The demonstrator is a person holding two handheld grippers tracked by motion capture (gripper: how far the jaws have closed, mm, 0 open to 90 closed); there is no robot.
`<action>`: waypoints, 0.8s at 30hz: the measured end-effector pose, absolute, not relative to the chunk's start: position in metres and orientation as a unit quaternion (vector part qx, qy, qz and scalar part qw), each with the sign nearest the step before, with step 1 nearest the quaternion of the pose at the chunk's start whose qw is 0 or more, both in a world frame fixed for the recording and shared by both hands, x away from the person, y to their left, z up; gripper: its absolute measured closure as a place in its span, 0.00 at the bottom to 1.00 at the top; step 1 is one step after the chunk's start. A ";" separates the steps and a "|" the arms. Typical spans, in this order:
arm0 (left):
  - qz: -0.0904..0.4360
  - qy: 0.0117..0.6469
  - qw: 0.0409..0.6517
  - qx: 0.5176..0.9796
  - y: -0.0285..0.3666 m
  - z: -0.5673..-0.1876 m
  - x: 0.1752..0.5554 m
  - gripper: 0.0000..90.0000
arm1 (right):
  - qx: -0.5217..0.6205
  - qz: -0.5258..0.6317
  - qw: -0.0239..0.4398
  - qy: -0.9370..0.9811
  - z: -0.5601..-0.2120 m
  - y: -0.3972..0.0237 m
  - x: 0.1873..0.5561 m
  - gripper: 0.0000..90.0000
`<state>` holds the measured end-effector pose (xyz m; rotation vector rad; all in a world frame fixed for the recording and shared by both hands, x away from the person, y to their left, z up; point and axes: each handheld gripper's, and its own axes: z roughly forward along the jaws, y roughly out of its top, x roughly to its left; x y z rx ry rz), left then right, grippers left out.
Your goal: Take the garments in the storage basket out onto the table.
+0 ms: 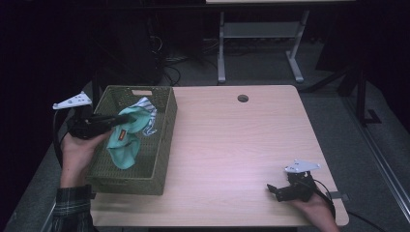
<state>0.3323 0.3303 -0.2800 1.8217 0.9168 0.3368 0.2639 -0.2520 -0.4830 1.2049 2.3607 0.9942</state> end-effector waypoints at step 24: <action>0.118 0.323 0.546 0.764 0.288 -0.235 0.334 0.92 | 0.422 0.347 0.155 0.823 -0.483 -0.252 0.264 0.01</action>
